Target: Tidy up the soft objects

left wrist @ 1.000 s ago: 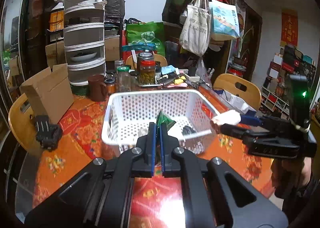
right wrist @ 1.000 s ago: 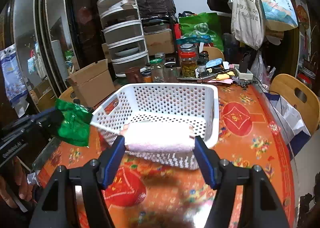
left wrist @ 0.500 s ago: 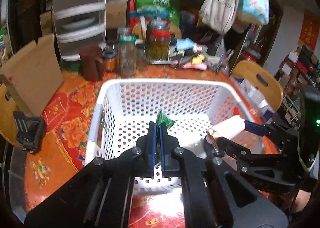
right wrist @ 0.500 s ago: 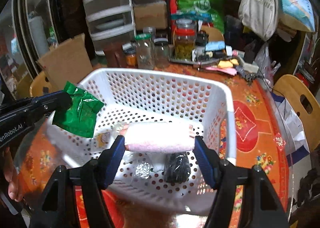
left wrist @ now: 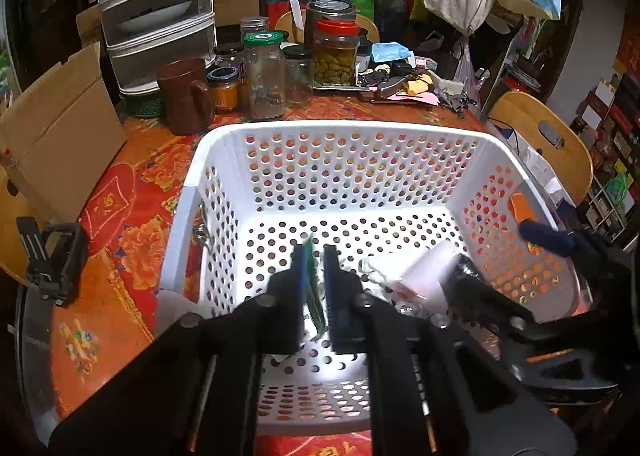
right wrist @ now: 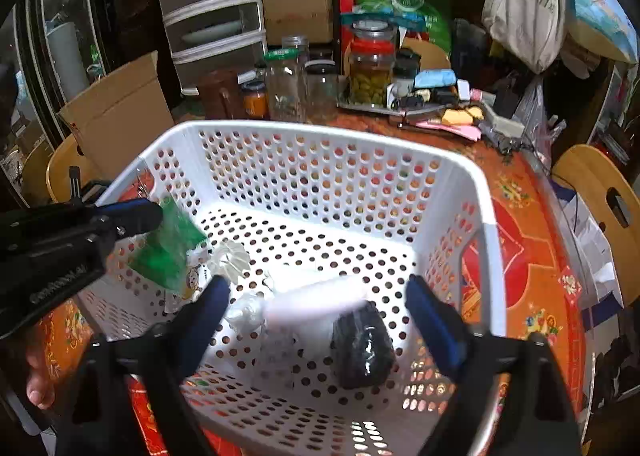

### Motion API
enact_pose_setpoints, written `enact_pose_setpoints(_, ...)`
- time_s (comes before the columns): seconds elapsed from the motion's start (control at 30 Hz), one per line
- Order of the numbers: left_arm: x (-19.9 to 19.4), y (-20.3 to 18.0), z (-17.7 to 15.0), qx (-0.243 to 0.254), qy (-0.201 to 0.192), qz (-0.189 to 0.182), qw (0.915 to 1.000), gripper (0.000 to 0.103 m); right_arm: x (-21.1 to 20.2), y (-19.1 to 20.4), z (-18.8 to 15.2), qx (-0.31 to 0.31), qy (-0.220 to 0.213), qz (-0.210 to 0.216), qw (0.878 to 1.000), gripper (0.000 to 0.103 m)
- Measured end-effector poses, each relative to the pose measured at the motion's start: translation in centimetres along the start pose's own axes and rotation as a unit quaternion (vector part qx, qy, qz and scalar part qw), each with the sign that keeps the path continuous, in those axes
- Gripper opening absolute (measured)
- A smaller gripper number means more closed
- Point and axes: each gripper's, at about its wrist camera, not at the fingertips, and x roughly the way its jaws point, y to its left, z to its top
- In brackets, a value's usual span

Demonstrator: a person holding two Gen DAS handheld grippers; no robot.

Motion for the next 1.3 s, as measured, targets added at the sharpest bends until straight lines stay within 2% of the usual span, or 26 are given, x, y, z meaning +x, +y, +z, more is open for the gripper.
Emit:
enact_pose_setpoints(0.03, -0.4, 0.0, -0.1, 0.002, -0.002, 0.0, 1.0, 0.026, -0.3, 0.0, -0.1, 0.001, -0.004, 0.002, 1.0, 0.101)
enact_pose_setpoints(0.07, -0.9, 0.0, -0.2, 0.005, -0.009, 0.002, 0.9999, 0.047, -0.8, -0.2, -0.2, 0.005, -0.009, 0.007, 1.0, 0.103)
enact_pose_setpoints(0.1, -1.4, -0.1, -0.4, 0.008, -0.015, 0.004, 0.9998, 0.058, -1.2, -0.3, -0.3, 0.008, -0.012, 0.011, 1.0, 0.103)
enact_pose_setpoints(0.13, -2.1, -0.2, -0.6, 0.013, -0.027, 0.008, 0.9995, 0.073, -1.6, -0.4, -0.4, 0.011, -0.015, 0.015, 1.0, 0.103)
enact_pose_setpoints(0.17, -2.9, -0.4, -0.8, 0.019, -0.042, 0.012, 0.9989, 0.081, -2.3, -0.6, -0.8, 0.012, -0.02, 0.02, 1.0, 0.103)
enact_pose_setpoints(0.27, -4.8, -0.6, -1.5, 0.027, -0.061, 0.006, 0.9978, 0.093, -4.1, -1.3, -1.7, 0.023, -0.034, 0.019, 0.999, 0.103)
enact_pose_setpoints(0.37, -6.4, -0.7, -2.7, 0.028, -0.065, 0.0, 0.9975, 0.101, -6.1, -2.3, -2.8, 0.038, -0.053, 0.04, 0.997, 0.103)
enact_pose_setpoints(0.53, -10.3, -0.9, -5.5, 0.029, -0.091, 0.02, 0.9953, 0.103, -9.8, -3.4, -5.0, 0.05, -0.08, 0.045, 0.995, 0.103)
enact_pose_setpoints(0.63, -13.1, -0.9, -7.3, 0.027, -0.111, 0.024, 0.9932, 0.103, -11.9, -3.7, -6.3, 0.059, -0.089, 0.025, 0.994, 0.103)
enact_pose_setpoints(0.77, -16.4, -1.3, -9.8, 0.029, -0.119, 0.024, 0.9922, 0.103, -14.5, -3.6, -8.4, 0.057, -0.107, -0.008, 0.993, 0.103)
enact_pose_setpoints(0.87, -18.7, -1.7, -11.5, 0.033, -0.129, 0.04, 0.9903, 0.103, -16.2, -3.0, -9.8, 0.047, -0.116, -0.008, 0.992, 0.103)
enact_pose_setpoints(0.97, -20.6, -2.3, -13.1, 0.038, -0.134, 0.035, 0.9896, 0.103, -17.7, -1.9, -11.2, 0.044, -0.116, -0.02, 0.992, 0.103)
enact_pose_setpoints(1.3, -25.0, -2.5, -17.3, 0.028, -0.149, 0.03, 0.988, 0.103, -20.9, 0.7, -14.8, 0.046, -0.134, 0.005, 0.99, 0.103)
